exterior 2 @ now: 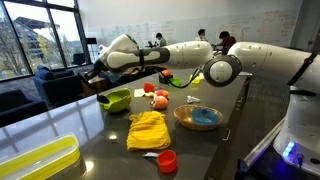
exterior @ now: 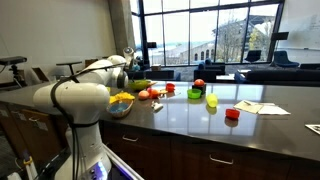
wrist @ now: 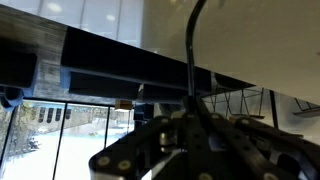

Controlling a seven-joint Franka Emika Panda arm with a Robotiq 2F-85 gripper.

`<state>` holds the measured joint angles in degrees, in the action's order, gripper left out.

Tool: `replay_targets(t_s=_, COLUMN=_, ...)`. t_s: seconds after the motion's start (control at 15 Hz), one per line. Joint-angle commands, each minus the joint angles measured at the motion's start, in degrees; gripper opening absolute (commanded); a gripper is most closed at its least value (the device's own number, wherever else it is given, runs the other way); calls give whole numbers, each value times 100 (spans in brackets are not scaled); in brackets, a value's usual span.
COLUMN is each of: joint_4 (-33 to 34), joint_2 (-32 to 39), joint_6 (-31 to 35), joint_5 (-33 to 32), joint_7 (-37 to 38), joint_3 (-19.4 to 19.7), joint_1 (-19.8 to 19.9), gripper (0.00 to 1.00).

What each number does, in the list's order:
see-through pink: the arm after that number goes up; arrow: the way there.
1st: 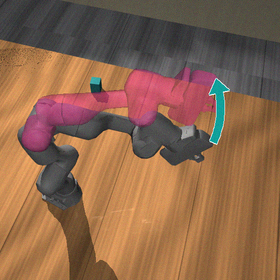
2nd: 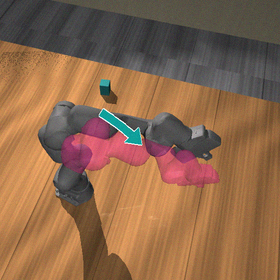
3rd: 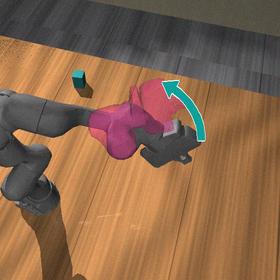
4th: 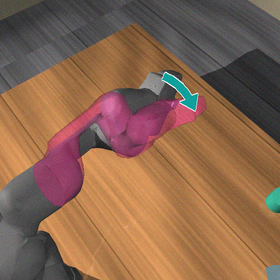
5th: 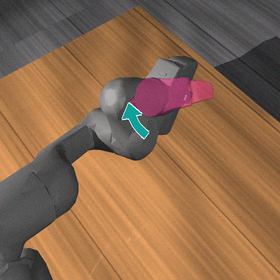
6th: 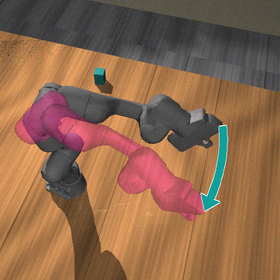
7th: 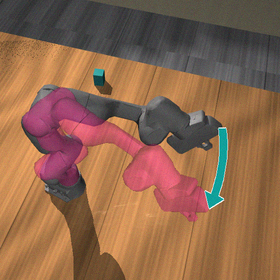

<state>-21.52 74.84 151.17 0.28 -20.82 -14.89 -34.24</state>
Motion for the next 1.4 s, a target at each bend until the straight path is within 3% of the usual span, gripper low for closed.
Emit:
replay_targets(t_s=0.0, joint_4=163, joint_2=75, joint_6=-151, joint_5=144, joint_7=48, joint_3=11, joint_1=79, gripper=1)
replay_targets(t_s=0.73, joint_4=83, joint_2=32, joint_6=-81, joint_5=-504, joint_7=2236, joint_3=1444, joint_1=79, gripper=1)
replay_targets(t_s=1.07, joint_4=173, joint_2=155, joint_6=68, joint_5=-491, joint_7=2273, joint_3=1388, joint_1=31, gripper=1)
replay_targets(t_s=1.33, joint_4=124, joint_2=182, joint_6=-294, joint_5=-462, joint_7=2629, joint_3=1435, joint_1=-24, gripper=1)
